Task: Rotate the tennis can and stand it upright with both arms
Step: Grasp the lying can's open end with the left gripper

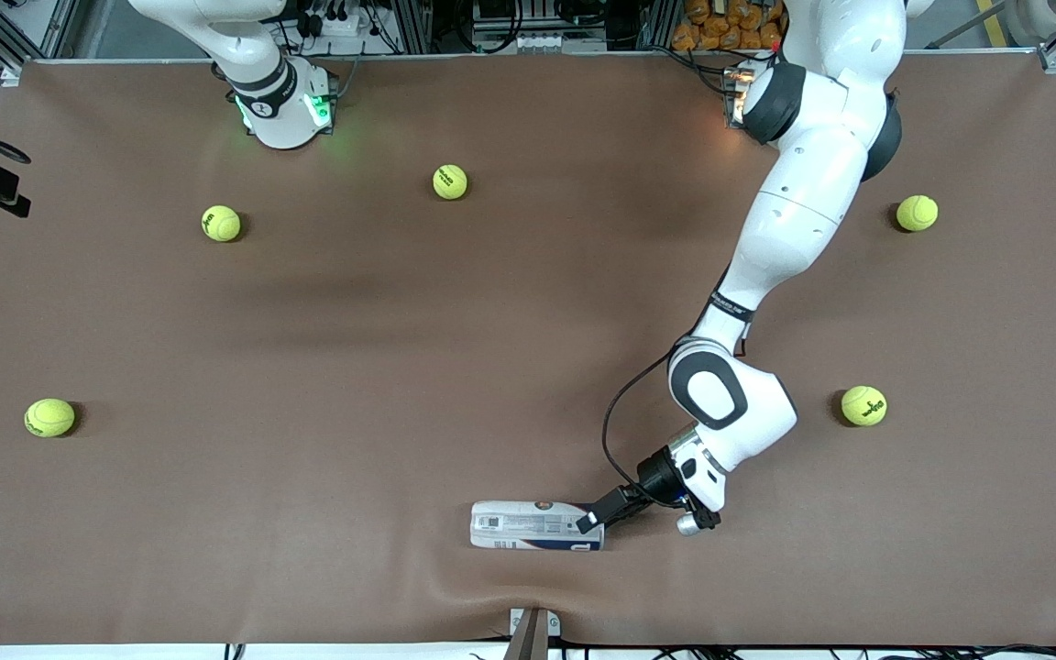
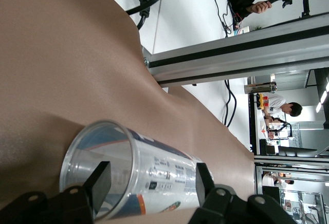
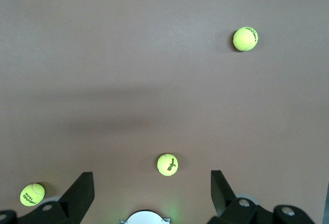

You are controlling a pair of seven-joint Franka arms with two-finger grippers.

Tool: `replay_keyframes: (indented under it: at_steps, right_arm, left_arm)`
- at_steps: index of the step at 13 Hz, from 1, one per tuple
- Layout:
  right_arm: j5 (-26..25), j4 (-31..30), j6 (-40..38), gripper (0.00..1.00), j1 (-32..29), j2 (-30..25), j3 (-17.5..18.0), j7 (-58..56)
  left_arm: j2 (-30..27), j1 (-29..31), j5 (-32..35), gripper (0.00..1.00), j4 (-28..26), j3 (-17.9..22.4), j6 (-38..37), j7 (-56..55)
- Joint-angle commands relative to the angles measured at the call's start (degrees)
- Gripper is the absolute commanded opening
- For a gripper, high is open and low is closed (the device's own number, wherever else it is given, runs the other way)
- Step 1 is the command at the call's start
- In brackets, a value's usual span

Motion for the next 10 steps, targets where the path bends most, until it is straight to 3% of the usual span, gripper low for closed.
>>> replay_keyframes:
  at_steps: [1, 6, 10]
  right_arm:
    - [-0.61, 0.56, -0.80, 1.00, -0.27, -0.22, 0.21, 0.54]
    - [-0.53, 0.56, -0.80, 1.00, -0.27, -0.31, 0.21, 0.37]
    - [-0.61, 0.56, -0.88, 1.00, -0.36, -0.31, 0.21, 0.37]
  left_arm:
    - [1.79, -1.19, -1.25, 0.56, 3.69, 0.54, 0.64, -0.06]
    - [1.44, -1.98, -1.34, 0.00, 3.51, -0.51, 0.46, 0.11]
    - [-2.50, -1.81, 0.67, 0.00, 2.55, 0.37, -0.68, -0.33]
